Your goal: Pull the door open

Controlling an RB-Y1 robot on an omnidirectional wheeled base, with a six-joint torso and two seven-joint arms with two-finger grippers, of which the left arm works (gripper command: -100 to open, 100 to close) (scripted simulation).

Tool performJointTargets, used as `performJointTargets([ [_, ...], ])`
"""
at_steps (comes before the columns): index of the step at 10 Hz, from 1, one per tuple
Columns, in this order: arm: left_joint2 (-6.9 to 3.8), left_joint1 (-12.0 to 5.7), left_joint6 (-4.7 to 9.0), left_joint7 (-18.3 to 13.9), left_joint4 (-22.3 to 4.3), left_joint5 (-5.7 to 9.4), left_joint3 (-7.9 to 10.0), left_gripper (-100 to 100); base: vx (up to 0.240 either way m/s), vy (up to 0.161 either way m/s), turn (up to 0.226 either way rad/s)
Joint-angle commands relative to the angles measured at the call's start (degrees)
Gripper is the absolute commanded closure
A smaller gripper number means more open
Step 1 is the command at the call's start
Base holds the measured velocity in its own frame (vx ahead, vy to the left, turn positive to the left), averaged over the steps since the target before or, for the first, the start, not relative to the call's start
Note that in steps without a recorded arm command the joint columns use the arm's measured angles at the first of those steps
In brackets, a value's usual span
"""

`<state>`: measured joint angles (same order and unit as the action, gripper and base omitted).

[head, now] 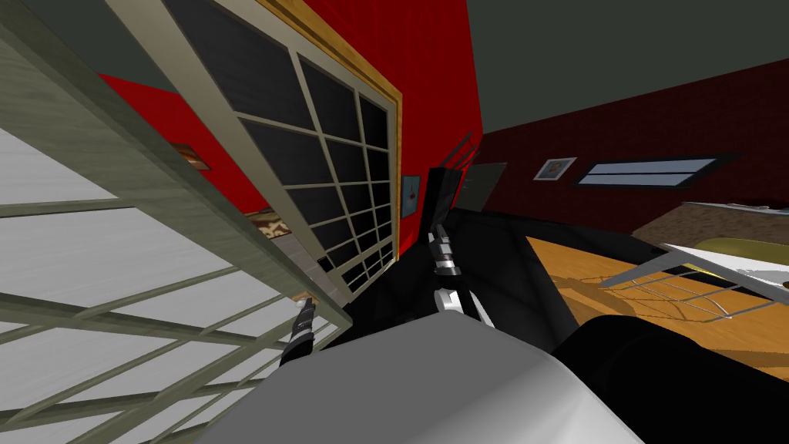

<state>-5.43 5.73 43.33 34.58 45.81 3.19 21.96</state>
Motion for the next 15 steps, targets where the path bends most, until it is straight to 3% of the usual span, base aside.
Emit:
performJointTargets([
  [1,-1.46,-0.56,1.26,-0.59,-1.77,0.72,1.3,100,0.001,-0.006,0.017],
  [3,-1.87,-0.7,1.46,-4.53,-1.93,1.86,0.26,100,-0.017,0.003,-0.042],
  [15,-3.35,-1.19,2.19,-20.76,-2.52,6.02,-3.57,100,-0.029,0.007,-0.031],
])
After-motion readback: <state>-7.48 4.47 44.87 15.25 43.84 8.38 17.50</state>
